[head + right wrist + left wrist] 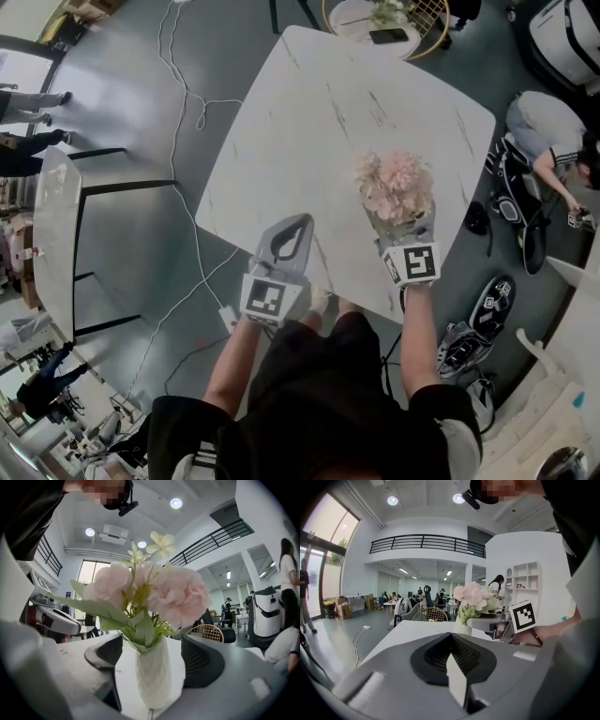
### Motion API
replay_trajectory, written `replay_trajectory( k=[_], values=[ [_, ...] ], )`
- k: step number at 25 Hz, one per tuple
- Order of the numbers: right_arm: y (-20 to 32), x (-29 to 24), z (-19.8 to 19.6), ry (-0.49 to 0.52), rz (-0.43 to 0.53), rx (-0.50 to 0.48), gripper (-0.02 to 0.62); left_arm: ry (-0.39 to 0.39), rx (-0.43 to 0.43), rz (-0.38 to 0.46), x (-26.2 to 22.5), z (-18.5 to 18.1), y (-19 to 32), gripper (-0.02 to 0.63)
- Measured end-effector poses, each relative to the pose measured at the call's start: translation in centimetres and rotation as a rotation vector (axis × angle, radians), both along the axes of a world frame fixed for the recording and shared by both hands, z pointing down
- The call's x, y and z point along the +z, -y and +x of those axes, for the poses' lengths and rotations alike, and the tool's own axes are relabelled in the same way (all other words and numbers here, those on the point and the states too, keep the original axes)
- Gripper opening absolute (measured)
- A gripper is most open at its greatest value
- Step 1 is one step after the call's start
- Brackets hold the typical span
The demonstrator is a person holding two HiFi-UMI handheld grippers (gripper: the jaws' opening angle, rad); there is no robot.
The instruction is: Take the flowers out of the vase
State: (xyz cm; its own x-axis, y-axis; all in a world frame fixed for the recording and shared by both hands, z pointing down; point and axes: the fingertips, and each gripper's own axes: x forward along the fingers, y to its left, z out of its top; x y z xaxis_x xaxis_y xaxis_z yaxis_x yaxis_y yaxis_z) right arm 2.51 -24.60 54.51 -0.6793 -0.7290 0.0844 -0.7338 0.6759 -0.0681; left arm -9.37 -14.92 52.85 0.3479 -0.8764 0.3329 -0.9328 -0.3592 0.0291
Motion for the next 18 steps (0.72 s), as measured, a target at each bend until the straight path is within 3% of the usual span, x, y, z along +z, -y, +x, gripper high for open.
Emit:
replay_trajectory(
  k=[18],
  values=[
    [0.6,-0.3,-1.3,0.007,0.003,-0.042,0.377,-0.002,-0.035,0.006,-0.2,-0.8,0.1,0.008]
  ],
)
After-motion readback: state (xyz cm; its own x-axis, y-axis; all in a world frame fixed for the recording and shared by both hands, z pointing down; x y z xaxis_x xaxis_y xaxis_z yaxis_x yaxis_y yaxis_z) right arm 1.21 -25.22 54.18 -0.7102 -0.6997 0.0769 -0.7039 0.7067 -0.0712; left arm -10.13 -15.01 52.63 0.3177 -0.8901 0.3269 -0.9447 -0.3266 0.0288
